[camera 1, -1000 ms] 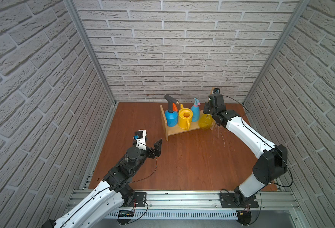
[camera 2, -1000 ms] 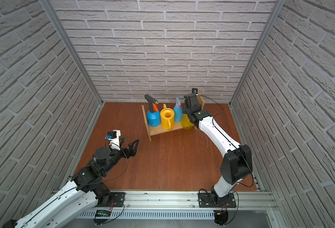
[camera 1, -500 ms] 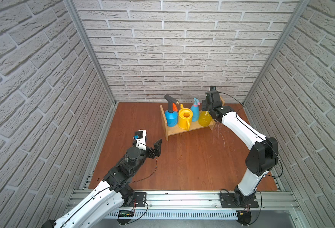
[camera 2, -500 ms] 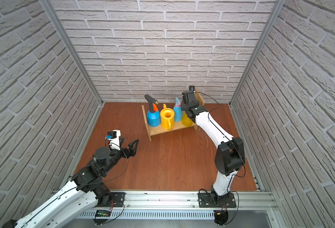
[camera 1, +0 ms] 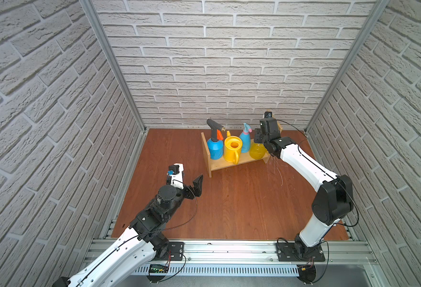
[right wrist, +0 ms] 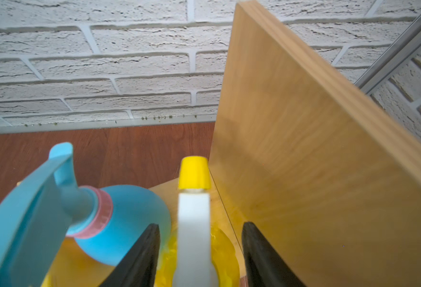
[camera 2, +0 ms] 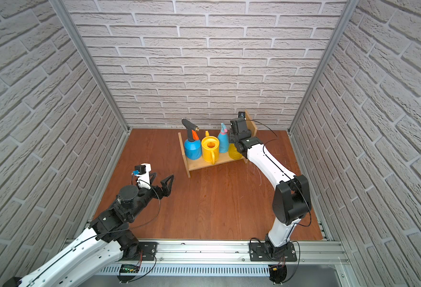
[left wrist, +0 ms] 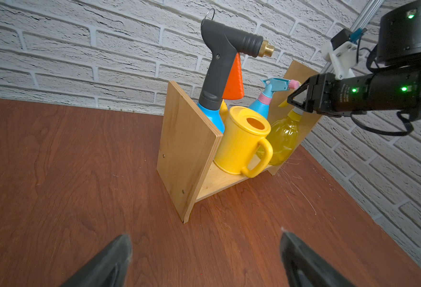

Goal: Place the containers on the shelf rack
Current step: 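Place the container on the shelf.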

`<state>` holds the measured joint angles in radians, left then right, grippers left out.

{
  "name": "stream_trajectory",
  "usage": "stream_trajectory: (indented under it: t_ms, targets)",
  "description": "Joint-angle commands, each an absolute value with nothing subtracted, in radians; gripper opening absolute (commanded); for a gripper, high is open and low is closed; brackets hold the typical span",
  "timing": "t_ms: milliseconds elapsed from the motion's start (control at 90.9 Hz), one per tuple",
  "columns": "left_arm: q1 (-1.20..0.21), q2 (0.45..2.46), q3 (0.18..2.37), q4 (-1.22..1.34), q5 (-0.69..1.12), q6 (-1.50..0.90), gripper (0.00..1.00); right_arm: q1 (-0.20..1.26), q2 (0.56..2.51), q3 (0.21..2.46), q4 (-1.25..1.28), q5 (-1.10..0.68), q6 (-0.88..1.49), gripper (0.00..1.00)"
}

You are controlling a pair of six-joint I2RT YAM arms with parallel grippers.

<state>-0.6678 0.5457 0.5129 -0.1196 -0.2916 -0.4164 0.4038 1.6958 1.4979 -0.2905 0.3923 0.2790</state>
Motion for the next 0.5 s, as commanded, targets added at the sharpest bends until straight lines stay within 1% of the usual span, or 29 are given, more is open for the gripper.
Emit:
stream_trajectory:
  t_ms: [0, 66, 143, 286, 385, 484]
  targets:
    - [-0.662, 0.533, 0.512, -0.108, -0.306, -0.399, 0.98, 0.403, 1.549, 1.45, -0.241, 0.337, 0.288, 0.63]
    - [-0.661, 0.52, 0.509, -0.11, -0.309, -0.399, 0.98, 0.405, 1.481, 1.406, -0.247, 0.268, 0.298, 0.66]
    - [-0.663, 0.507, 0.501, -0.109, -0.318, -0.396, 0.98, 0.406, 1.391, 1.345, -0.268, 0.179, 0.31, 0.67]
    - [-0.662, 0.496, 0.496, -0.109, -0.355, -0.387, 0.98, 0.408, 1.172, 1.165, -0.269, 0.03, 0.323, 0.68]
    - [-0.661, 0.498, 0.5, -0.128, -0.394, -0.388, 0.98, 0.408, 1.009, 1.024, -0.277, 0.001, 0.316, 0.68]
    - [-0.661, 0.504, 0.504, -0.134, -0.408, -0.382, 0.98, 0.408, 0.82, 0.869, -0.279, 0.032, 0.31, 0.7]
